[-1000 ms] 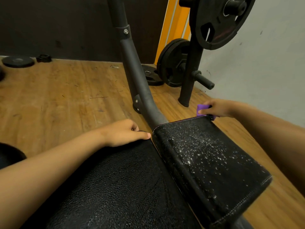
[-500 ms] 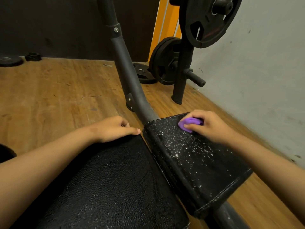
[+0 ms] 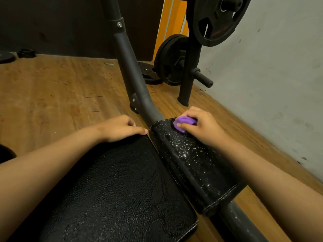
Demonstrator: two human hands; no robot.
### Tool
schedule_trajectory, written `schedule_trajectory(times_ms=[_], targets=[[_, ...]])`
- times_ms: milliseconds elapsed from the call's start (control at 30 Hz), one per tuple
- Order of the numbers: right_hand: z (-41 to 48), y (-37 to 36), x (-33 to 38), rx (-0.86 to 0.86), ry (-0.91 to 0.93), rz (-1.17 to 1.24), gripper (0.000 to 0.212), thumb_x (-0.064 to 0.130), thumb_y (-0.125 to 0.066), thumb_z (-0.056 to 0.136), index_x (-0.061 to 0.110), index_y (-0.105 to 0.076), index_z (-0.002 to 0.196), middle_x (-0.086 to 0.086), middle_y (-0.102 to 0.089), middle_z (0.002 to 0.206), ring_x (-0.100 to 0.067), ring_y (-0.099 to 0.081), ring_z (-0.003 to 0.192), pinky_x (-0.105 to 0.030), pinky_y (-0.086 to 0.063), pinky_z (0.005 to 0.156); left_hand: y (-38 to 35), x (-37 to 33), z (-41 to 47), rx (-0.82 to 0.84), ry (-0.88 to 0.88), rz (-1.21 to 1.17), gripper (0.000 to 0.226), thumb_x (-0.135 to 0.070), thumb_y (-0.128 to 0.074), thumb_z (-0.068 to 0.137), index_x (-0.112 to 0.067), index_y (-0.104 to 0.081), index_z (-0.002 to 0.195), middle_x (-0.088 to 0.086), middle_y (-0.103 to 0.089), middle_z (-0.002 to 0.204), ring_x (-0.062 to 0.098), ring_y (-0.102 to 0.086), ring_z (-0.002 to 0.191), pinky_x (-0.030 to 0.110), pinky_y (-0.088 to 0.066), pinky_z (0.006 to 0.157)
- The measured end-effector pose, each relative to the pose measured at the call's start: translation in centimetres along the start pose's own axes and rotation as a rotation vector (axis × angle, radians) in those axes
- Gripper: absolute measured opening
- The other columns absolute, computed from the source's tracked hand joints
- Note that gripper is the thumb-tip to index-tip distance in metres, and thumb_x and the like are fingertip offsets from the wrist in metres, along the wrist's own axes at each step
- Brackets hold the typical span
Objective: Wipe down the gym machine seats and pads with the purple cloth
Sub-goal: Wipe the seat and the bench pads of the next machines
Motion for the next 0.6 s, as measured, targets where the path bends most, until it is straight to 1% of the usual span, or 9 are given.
schedule_trajectory(times_ms=[67,133,200,267,367,433,500,567,600], targets=[[1.6,0.9,-1.4,-0.057,-0.106,-0.087,0.008,0.019,-0.065,0.088,0.011,-0.066,0.085,0.005,-0.054,0.088,-0.005,-0.050,0.077,-0.026,-0.042,0.073,0.0,-0.2,-0.1,0.005,0.006,0.002,0.056,-0.054,-0.059,0.087,0.002,-0.069,0.091,0.005,-0.058,0.074,0.016,-0.057,0.070,0.030,-0.039,0.068],[3.0,0.4,-1.1,-0.099,-0.163,-0.128,0.010,0.017,-0.065,0.087,0.007,-0.065,0.083,0.003,-0.053,0.088,-0.007,-0.049,0.078,-0.029,-0.042,0.075,0.0,-0.3,-0.2,0.008,0.023,0.007,0.059,-0.055,-0.057,0.087,0.003,-0.068,0.091,0.006,-0.058,0.073,0.016,-0.056,0.069,0.030,-0.038,0.067],[2.9,-1.4,1.4,-0.094,-0.092,-0.074,0.007,0.017,-0.067,0.086,0.011,-0.066,0.082,0.001,-0.053,0.089,-0.009,-0.049,0.079,-0.023,-0.040,0.075,0.0,-0.5,-0.4,0.011,0.027,0.014,0.061,-0.055,-0.054,0.089,0.004,-0.068,0.091,0.007,-0.059,0.075,0.017,-0.056,0.069,0.031,-0.039,0.067],[1.6,-2.7,3.9,-0.075,0.021,-0.016,0.006,0.019,-0.069,0.085,0.013,-0.068,0.085,0.004,-0.053,0.088,-0.003,-0.048,0.077,-0.014,-0.037,0.071,0.1,-0.6,-0.7,0.015,0.035,0.002,0.059,-0.055,-0.052,0.090,0.000,-0.070,0.093,0.006,-0.066,0.082,0.018,-0.061,0.074,0.031,-0.044,0.071],[0.0,-2.0,4.4,0.021,0.056,0.002,0.007,0.021,-0.070,0.086,0.016,-0.070,0.090,0.010,-0.055,0.089,0.002,-0.050,0.079,-0.009,-0.037,0.073,0.2,-0.8,-1.2,0.032,0.063,-0.008,0.050,-0.055,-0.052,0.090,-0.010,-0.073,0.093,0.008,-0.072,0.093,0.018,-0.066,0.086,0.033,-0.049,0.081],[-0.3,-1.1,3.7,0.102,0.024,-0.030,0.009,0.022,-0.068,0.087,0.016,-0.069,0.094,0.009,-0.057,0.090,0.000,-0.052,0.081,-0.014,-0.040,0.076,0.3,-0.7,-1.5,0.033,0.083,0.018,0.053,-0.057,-0.053,0.089,-0.008,-0.073,0.096,0.010,-0.072,0.096,0.021,-0.067,0.090,0.038,-0.050,0.087],[0.5,-0.7,3.1,0.098,-0.033,-0.075,0.013,0.022,-0.066,0.088,0.011,-0.069,0.095,0.003,-0.059,0.093,-0.007,-0.053,0.082,-0.026,-0.044,0.078,0.4,-0.7,-1.6,0.018,0.096,0.026,0.054,-0.056,-0.053,0.089,-0.008,-0.073,0.099,0.011,-0.072,0.100,0.022,-0.066,0.093,0.040,-0.048,0.092],[1.5,-1.0,3.8,0.069,-0.054,-0.126,0.014,0.022,-0.066,0.088,0.010,-0.069,0.094,0.001,-0.059,0.092,-0.011,-0.052,0.083,-0.027,-0.041,0.074,0.5,-0.9,-1.8,0.002,0.106,0.006,0.048,-0.051,-0.052,0.092,-0.009,-0.073,0.102,0.010,-0.071,0.105,0.020,-0.065,0.093,0.036,-0.047,0.089],[1.9,-1.5,4.5,0.070,-0.042,-0.125,0.011,0.022,-0.067,0.088,0.012,-0.068,0.092,0.002,-0.059,0.091,-0.011,-0.052,0.082,-0.025,-0.038,0.071,0.6,-1.0,-1.8,-0.007,0.110,-0.010,0.045,-0.048,-0.052,0.093,-0.009,-0.072,0.104,0.009,-0.070,0.106,0.018,-0.063,0.091,0.031,-0.047,0.083]])
Point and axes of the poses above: each hand's wrist, its own z-axis towards the middle knuckle, its own y-axis out of the back of the hand, x = y × z, the point moved 6 cm from there along z, towards the middle knuckle
